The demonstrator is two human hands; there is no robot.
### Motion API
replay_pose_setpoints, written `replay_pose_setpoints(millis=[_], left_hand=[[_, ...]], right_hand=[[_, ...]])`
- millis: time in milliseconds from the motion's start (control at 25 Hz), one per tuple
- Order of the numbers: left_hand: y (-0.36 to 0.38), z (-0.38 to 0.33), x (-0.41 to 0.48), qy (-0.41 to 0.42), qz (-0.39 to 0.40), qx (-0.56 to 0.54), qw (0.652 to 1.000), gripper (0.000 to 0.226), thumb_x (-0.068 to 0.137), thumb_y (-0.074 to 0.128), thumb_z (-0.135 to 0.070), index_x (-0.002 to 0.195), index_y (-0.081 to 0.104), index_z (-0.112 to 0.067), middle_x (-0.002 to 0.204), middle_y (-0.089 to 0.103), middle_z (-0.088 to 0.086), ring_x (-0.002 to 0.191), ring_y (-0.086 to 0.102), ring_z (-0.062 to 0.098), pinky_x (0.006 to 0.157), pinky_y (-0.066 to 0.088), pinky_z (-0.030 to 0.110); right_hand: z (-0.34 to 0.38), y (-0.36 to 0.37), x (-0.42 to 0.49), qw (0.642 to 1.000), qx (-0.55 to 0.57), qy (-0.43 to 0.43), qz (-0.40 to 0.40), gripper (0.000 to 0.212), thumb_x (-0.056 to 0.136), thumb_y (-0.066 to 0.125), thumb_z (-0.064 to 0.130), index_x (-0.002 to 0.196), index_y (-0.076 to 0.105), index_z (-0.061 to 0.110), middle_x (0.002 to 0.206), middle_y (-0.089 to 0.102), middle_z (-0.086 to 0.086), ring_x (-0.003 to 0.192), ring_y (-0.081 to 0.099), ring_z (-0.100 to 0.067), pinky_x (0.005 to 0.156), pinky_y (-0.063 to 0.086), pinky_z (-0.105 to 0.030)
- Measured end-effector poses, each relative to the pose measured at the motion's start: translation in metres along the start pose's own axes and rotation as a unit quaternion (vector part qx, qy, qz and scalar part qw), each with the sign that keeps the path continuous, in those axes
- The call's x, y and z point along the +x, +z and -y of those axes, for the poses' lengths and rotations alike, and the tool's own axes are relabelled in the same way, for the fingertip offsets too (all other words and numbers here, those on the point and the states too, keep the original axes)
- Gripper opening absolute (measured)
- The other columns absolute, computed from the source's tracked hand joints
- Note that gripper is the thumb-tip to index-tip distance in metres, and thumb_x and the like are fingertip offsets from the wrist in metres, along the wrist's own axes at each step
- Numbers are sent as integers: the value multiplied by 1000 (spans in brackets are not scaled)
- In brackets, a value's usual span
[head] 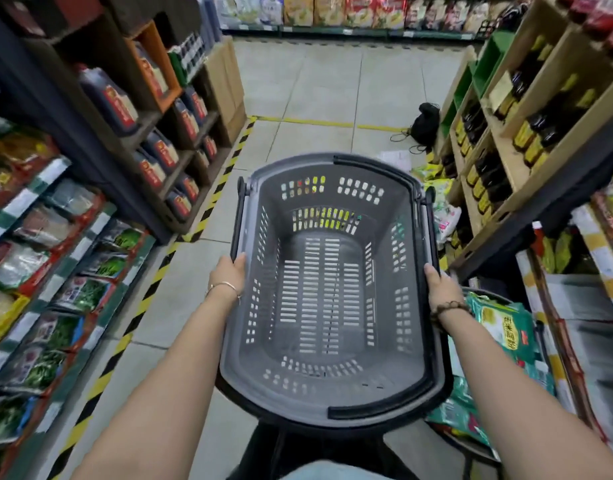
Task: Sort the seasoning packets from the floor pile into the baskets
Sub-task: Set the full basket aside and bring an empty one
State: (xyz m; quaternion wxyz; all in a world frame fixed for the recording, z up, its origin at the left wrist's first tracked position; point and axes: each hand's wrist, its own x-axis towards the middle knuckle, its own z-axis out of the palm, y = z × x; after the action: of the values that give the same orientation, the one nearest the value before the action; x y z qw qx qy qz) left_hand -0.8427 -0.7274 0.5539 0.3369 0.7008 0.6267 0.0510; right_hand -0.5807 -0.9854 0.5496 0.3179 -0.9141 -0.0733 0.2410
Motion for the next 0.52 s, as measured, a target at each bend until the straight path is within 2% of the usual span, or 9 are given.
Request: replay_pose_setpoints(millis=[320, 520], left_hand=[[16, -112, 172, 54, 68, 27, 996, 53, 100, 32, -39, 120, 45, 9, 126, 49, 30, 115, 47, 43, 91, 37, 43], [29, -188, 273, 116, 119, 50, 985, 50, 99, 35, -38, 115, 46, 7, 121, 51, 31, 111, 49, 43, 86, 37, 41]], right_hand=[[89, 25, 119, 996, 1, 79, -27, 65, 99, 28, 45, 115, 55, -12, 120, 54, -32, 111, 51, -41, 86, 38, -39], [126, 43, 162, 986, 49, 125, -100, 57, 100, 33, 40, 133, 44, -5, 142, 40, -24, 129, 39, -34, 98, 32, -34]])
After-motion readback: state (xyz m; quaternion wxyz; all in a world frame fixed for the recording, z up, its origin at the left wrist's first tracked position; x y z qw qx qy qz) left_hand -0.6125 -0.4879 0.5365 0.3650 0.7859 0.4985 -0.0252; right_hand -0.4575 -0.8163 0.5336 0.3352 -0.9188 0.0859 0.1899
